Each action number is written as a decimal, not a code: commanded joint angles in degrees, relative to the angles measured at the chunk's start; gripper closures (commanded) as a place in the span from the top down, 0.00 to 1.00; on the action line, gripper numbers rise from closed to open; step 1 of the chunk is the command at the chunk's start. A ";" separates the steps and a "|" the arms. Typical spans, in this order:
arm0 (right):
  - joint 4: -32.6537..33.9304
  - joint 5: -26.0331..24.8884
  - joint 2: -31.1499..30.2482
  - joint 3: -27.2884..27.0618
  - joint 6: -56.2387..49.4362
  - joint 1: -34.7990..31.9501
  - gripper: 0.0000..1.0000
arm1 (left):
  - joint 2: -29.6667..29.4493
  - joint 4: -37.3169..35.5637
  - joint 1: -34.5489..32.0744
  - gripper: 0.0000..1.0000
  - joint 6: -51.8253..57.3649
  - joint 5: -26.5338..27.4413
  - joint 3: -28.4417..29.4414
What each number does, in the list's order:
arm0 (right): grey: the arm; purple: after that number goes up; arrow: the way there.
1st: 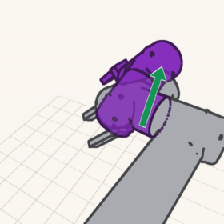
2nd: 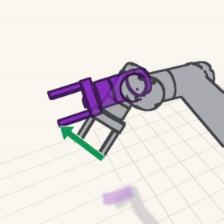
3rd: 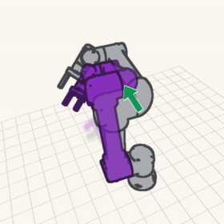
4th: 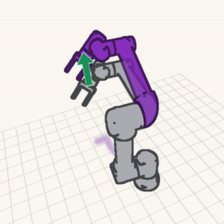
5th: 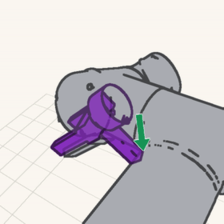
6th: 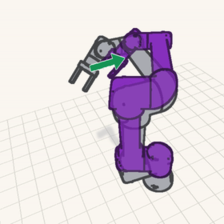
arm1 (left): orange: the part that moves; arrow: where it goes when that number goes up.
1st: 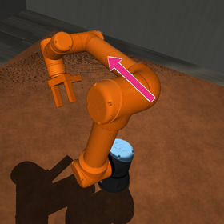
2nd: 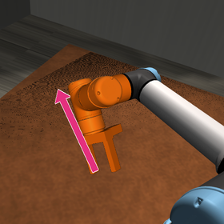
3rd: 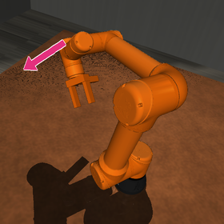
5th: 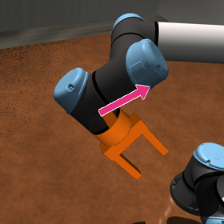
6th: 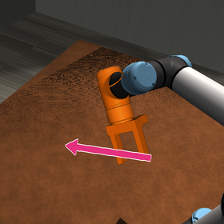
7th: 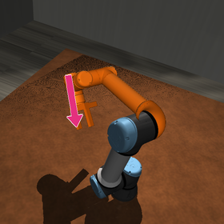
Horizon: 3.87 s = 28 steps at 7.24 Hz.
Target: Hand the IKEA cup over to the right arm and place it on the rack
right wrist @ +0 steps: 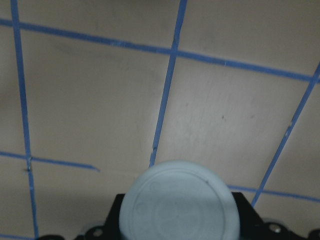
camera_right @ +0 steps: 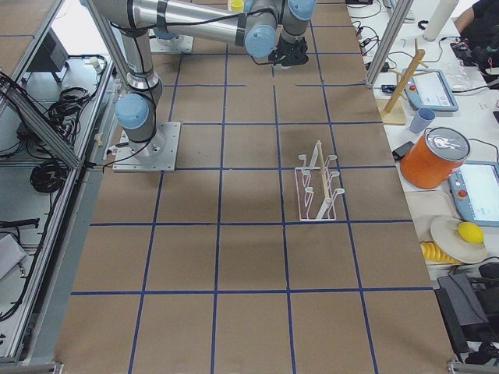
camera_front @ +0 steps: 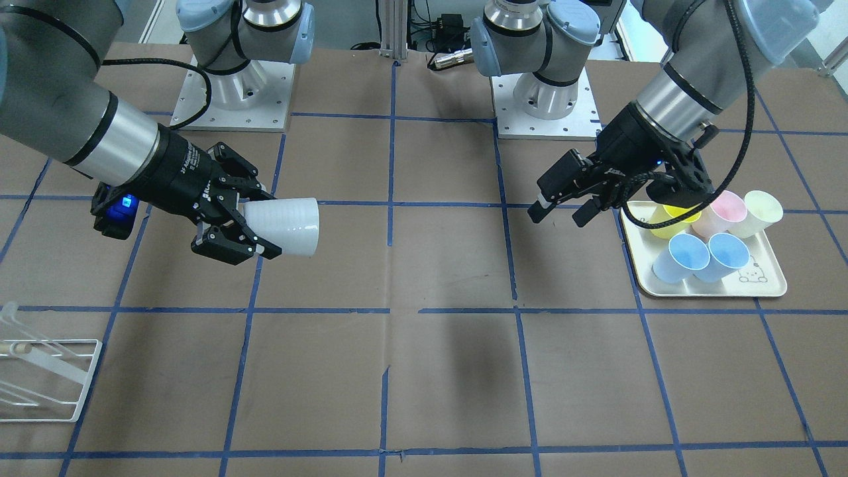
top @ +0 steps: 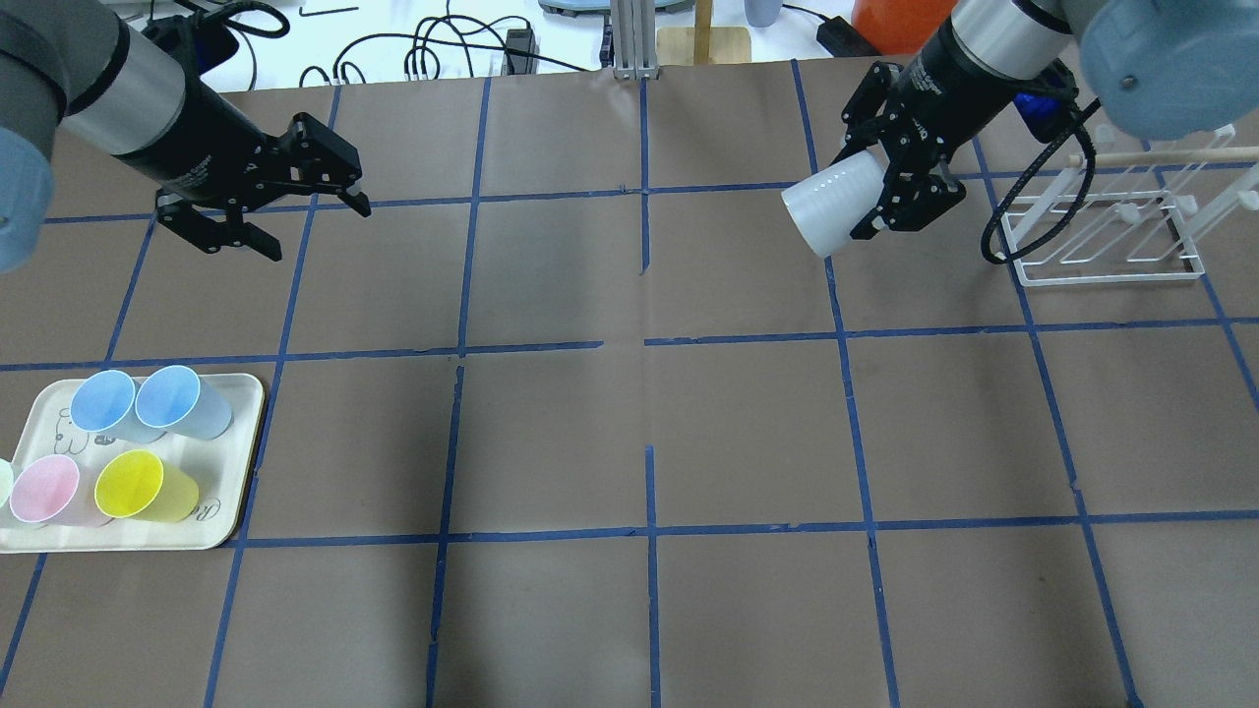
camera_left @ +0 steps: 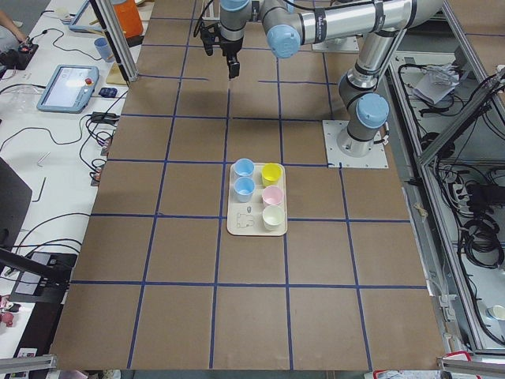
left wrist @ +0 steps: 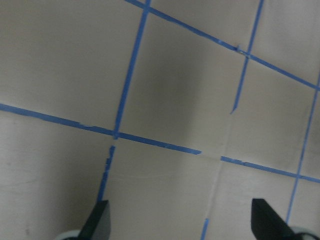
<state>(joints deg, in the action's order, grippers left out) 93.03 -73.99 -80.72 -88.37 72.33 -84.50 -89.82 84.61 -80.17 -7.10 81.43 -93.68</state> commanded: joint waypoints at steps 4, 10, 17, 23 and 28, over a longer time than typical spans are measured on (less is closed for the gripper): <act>1.01 -29.14 -0.84 -0.05 -20.94 8.71 0.00 | -1.41 5.65 -6.84 1.00 0.68 13.48 5.34; 15.77 -36.30 3.98 -1.72 -26.45 13.22 0.00 | -6.33 9.68 -7.01 1.00 6.04 8.92 13.09; 22.02 -37.99 8.91 -2.07 -26.19 13.22 0.00 | -5.98 9.69 -7.02 1.00 5.96 9.01 12.82; 23.33 -38.07 9.62 -1.89 -26.28 13.22 0.00 | -5.63 9.69 -7.10 1.00 6.04 9.01 12.64; 23.60 -38.16 10.14 -1.98 -26.19 13.22 0.20 | -5.54 9.78 -7.02 1.00 5.96 9.01 12.55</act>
<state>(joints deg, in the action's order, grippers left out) 116.60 -112.07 -70.66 -90.35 46.17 -71.28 -95.42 94.39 -87.23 -1.07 90.44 -81.11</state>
